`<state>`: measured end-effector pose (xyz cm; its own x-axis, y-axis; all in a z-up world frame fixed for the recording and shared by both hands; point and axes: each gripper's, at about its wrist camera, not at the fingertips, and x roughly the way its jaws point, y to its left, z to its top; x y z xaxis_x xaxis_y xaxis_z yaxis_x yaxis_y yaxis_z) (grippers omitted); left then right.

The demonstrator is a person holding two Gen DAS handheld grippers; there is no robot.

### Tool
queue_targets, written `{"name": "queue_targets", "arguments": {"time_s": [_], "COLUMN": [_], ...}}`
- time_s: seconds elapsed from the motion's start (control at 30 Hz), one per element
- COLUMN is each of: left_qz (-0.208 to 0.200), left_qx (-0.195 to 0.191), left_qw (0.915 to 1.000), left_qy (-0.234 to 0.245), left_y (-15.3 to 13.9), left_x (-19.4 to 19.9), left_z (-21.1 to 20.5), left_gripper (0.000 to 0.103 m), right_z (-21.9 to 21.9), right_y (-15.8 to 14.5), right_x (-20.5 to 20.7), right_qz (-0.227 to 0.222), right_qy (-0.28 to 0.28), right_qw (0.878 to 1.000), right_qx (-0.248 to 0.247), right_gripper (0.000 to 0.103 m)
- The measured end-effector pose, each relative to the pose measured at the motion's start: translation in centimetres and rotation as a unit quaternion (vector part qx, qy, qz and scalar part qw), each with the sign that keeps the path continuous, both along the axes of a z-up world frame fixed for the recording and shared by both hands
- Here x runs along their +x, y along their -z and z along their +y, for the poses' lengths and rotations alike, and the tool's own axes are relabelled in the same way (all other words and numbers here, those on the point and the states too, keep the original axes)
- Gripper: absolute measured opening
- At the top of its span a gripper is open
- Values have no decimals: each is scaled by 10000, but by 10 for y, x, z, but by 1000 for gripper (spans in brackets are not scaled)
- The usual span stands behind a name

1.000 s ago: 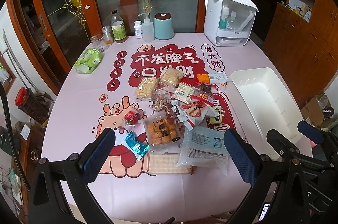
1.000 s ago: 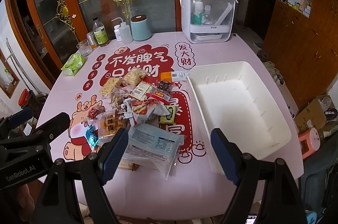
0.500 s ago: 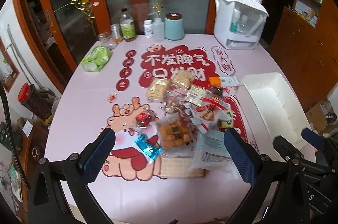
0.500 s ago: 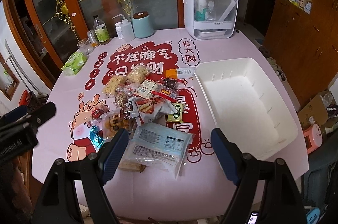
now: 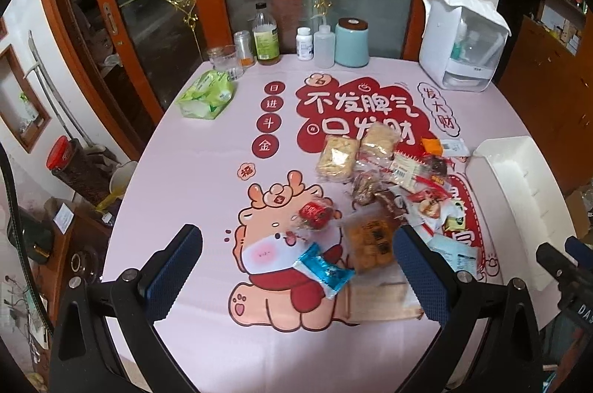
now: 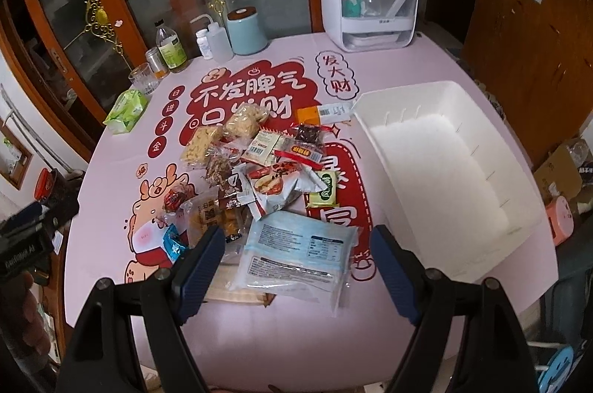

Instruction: Organize snacks

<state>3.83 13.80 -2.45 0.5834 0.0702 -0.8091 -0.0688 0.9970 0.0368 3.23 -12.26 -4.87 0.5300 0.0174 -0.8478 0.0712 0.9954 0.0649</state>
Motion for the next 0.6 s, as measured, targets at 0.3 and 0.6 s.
{"name": "queue_targets", "arguments": {"time_s": [0.3, 0.6], "left_qz": [569, 1234], "left_qx": [-272, -654], "left_qw": [9977, 9893], "left_qy": [259, -420], "left_y": [54, 139], "left_x": [19, 53], "left_z": [18, 38], "left_gripper": [102, 99], "right_z": [3, -4], "right_y": [39, 102], "right_x": [51, 123], "right_qz": [305, 979], "right_qy": [293, 690], "right_qw": [9991, 9905], "right_qx": [-4, 677], "right_gripper": [81, 81]}}
